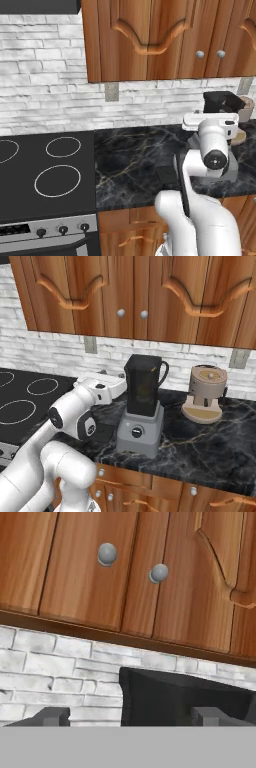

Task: Grab the onion and lemon from the fridge, place them in the blender, close the lid, and turn on the blender to create a marinade.

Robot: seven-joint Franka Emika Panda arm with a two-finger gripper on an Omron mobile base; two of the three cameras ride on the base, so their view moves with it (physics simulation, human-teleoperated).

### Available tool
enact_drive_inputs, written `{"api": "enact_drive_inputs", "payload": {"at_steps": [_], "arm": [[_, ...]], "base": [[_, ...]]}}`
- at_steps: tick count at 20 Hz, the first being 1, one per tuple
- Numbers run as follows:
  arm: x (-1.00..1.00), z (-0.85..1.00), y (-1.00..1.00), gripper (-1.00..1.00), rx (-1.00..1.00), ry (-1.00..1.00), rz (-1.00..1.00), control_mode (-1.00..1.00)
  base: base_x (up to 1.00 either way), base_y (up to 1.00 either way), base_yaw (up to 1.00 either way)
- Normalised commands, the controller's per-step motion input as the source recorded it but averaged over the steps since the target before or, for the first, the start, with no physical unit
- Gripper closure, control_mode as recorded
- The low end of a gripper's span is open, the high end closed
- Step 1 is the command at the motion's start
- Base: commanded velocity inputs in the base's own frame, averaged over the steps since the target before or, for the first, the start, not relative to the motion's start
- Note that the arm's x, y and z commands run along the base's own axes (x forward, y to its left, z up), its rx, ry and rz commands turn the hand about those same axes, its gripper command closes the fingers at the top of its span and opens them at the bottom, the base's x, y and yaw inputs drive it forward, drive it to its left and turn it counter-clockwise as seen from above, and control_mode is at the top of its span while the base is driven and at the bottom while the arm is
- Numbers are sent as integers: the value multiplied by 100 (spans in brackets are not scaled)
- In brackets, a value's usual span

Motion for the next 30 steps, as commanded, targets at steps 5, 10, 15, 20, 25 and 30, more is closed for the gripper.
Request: {"api": "enact_drive_inputs", "payload": {"at_steps": [5, 10, 15, 20, 25, 30], "arm": [[-78, 51, 21, -100, 0, 8, 0, -100], [-59, 65, 25, -100, 1, 18, 0, -100], [-41, 25, 48, -100, 0, 37, 4, -100], [-50, -19, 74, -100, 3, 49, 10, -100], [-10, -83, 37, -100, 7, 46, 13, -100], [0, -100, 3, -100, 9, 31, 11, -100]], "base": [[0, 0, 0], [0, 0, 0], [0, 0, 0], [0, 0, 0], [0, 0, 0], [0, 0, 0]]}}
